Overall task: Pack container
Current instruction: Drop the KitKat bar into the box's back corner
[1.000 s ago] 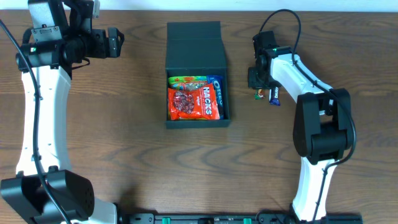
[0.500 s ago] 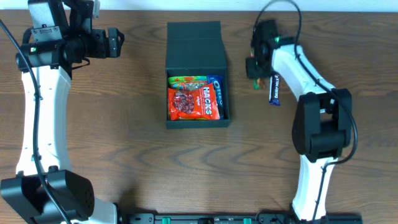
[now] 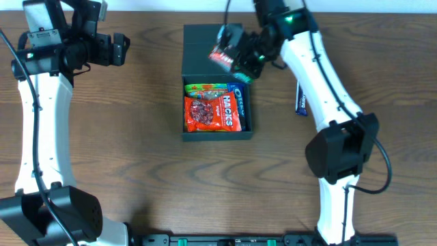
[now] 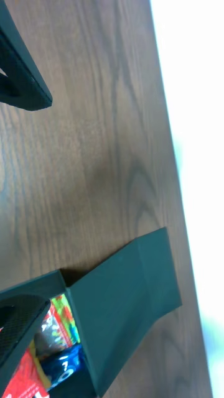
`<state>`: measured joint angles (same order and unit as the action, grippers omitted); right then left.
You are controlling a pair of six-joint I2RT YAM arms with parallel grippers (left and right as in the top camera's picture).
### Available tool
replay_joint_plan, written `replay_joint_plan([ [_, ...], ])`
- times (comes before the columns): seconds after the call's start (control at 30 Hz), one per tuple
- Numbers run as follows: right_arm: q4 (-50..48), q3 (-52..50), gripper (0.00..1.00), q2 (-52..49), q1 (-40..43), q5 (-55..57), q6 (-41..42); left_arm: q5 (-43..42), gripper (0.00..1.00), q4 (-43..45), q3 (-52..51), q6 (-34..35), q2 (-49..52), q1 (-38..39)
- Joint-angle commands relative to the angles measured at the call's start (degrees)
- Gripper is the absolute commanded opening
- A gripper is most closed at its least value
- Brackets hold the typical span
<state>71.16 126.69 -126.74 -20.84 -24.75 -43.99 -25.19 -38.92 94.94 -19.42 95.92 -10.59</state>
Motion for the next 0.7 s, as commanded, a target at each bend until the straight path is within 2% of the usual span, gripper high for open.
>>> replay_joint_plan([
  [0.0, 0.13, 0.68, 0.01, 0.39, -3.34, -2.08, -9.27, 0.11, 0.95, 0.70, 0.85, -2.03, -0.15, -0.72],
  [0.13, -2.34, 0.68, 0.01, -1.09, -6.29, -0.42, -11.19, 0.11, 0.95, 0.68, 0.85, -3.34, -0.15, -0.74],
  [0.23, -4.13, 0.68, 0.03, -4.28, -7.23, 4.85, -11.10, 0.11, 0.95, 0.66, 0.85, -3.37, -0.15, -0.74],
  [0.27, -4.15, 0.68, 0.18, -4.92, -7.32, 6.38, -10.91, 0.11, 0.95, 0.66, 0.85, -3.37, -0.15, -0.74],
  [0.3, -4.17, 0.68, 0.43, -5.25, -7.34, 7.37, -10.49, 0.11, 0.95, 0.68, 0.85, -3.39, -0.15, -0.74],
  [0.33, -4.26, 0.68, 0.57, -5.40, -7.37, 8.33, -9.60, 0.11, 0.95, 0.63, 0.85, -3.82, -0.15, -0.74],
  [0.37, -4.39, 0.68, 0.81, -5.40, -7.34, 9.03, -9.01, 0.11, 0.95, 0.66, 0.85, -4.00, -0.15, -0.74],
  [0.4, -4.66, 0.68, 0.99, -5.38, -7.32, 9.86, -8.50, 0.11, 0.95, 0.68, 0.85, -4.00, -0.15, -0.74],
  [0.53, -7.93, 0.70, 0.99, -4.96, -7.23, 16.44, -4.24, 0.11, 0.95, 0.66, 0.85, -4.20, -0.15, -0.74],
  [0.67, -12.41, 0.70, 0.99, -3.82, -7.19, 28.89, 7.28, 0.11, 0.95, 0.63, 0.85, -4.22, -0.15, -0.74],
])
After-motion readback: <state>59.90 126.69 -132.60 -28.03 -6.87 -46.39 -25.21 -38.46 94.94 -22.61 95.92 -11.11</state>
